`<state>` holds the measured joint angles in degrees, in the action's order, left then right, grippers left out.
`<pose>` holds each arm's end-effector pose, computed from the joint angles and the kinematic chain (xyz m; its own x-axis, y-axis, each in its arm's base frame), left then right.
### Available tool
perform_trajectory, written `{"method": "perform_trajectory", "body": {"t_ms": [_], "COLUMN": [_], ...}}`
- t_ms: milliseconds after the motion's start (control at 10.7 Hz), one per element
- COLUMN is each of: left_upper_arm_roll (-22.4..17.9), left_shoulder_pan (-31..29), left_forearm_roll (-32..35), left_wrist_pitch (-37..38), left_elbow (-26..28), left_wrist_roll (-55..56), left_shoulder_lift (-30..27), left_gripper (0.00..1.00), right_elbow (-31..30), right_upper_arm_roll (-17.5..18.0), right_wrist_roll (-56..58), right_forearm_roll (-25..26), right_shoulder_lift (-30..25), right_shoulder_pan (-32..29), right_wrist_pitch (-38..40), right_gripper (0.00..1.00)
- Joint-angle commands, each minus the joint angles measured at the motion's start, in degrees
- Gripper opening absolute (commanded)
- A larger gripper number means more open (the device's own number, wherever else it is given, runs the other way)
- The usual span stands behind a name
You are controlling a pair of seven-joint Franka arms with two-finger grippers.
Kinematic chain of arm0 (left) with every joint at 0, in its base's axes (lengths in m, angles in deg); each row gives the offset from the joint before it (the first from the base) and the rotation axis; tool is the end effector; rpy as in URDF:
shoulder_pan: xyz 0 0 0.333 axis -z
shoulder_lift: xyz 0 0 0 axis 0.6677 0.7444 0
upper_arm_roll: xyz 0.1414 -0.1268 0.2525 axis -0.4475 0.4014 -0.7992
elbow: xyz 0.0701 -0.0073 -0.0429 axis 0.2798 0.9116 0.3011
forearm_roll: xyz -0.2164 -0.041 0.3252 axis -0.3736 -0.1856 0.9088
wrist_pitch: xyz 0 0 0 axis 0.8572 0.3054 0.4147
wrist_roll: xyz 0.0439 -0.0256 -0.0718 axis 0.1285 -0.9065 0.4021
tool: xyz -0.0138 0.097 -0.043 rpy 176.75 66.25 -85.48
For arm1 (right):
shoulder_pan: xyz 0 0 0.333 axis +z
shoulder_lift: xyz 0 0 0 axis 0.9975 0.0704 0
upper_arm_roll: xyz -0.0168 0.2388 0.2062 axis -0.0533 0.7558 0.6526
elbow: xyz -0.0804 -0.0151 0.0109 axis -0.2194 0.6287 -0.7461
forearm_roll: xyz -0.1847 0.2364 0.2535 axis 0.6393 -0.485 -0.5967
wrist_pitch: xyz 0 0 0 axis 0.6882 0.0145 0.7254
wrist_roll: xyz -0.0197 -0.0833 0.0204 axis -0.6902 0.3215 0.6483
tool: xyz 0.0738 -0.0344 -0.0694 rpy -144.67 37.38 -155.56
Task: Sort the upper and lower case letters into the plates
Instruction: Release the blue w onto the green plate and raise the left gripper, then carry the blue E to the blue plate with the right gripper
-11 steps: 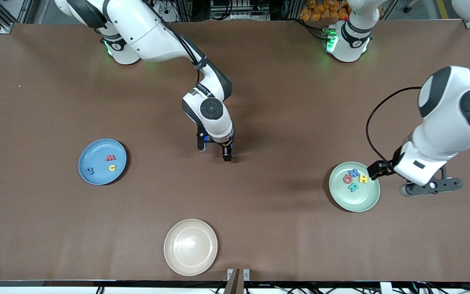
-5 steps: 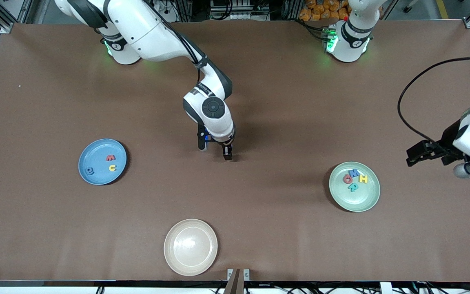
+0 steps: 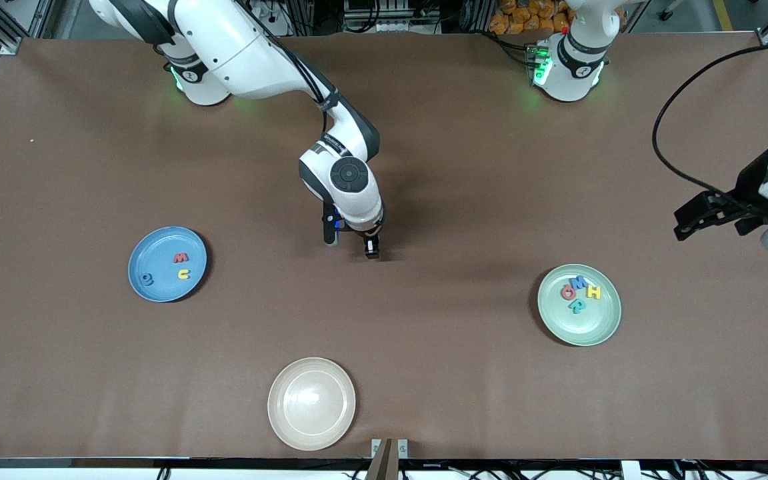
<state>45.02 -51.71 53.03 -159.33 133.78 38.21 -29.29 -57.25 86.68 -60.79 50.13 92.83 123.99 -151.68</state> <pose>0.6080 -0.0383 0.6207 0.9870 0.0822 0.1384 0.0823 -0.9966 0.0050 0.4940 0.4774 0.1718 0.0684 -0.9953 -0.0690 -0.9976 -0.0677 -0.0122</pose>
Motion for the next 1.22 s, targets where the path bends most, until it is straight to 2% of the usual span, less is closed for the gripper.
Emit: {"method": "perform_trajectory", "body": {"t_ms": [0,94,374,562,936,1030,1123], "left_upper_arm_roll": [-7.72,-7.84,-8.01,-8.10,-8.10,-8.10,-8.10], "left_shoulder_pan": [6.28,6.48,7.88,8.15,8.24,8.24,8.59], "left_forearm_roll": [-2.18,-2.44,-2.62,-2.62,-2.62,-2.62,-2.62], "left_wrist_pitch": [1.87,2.23,3.98,3.99,3.99,3.99,3.99], "left_elbow": [1.54,1.80,2.85,4.26,4.79,4.79,4.79], "left_wrist_roll": [-4.47,-4.57,-4.49,-4.49,-4.49,-4.49,-4.49], "left_shoulder_lift": [-2.82,-3.52,-5.36,-6.42,-6.43,-6.43,-6.43], "left_gripper": [1.00,1.00,1.00,1.00,1.00,1.00,1.00], "right_elbow": [-1.54,-1.54,-1.10,-0.75,3.38,3.29,3.21], "right_upper_arm_roll": [-0.32,-0.32,-0.32,-0.24,0.03,0.12,0.03], "right_wrist_roll": [-1.89,-1.81,0.38,0.74,5.39,8.71,15.09], "right_forearm_roll": [2.58,2.68,2.59,2.50,1.54,1.36,-1.68], "right_shoulder_lift": [0.81,0.81,0.03,-0.15,-0.59,-1.98,-3.83], "right_shoulder_pan": [0.47,0.47,0.03,-0.14,-1.81,-2.86,-4.26], "right_wrist_pitch": [0.27,0.27,0.36,0.53,7.48,9.22,12.72], "right_gripper": [0.34,0.24,0.05,0.02,0.00,0.00,0.00]}}
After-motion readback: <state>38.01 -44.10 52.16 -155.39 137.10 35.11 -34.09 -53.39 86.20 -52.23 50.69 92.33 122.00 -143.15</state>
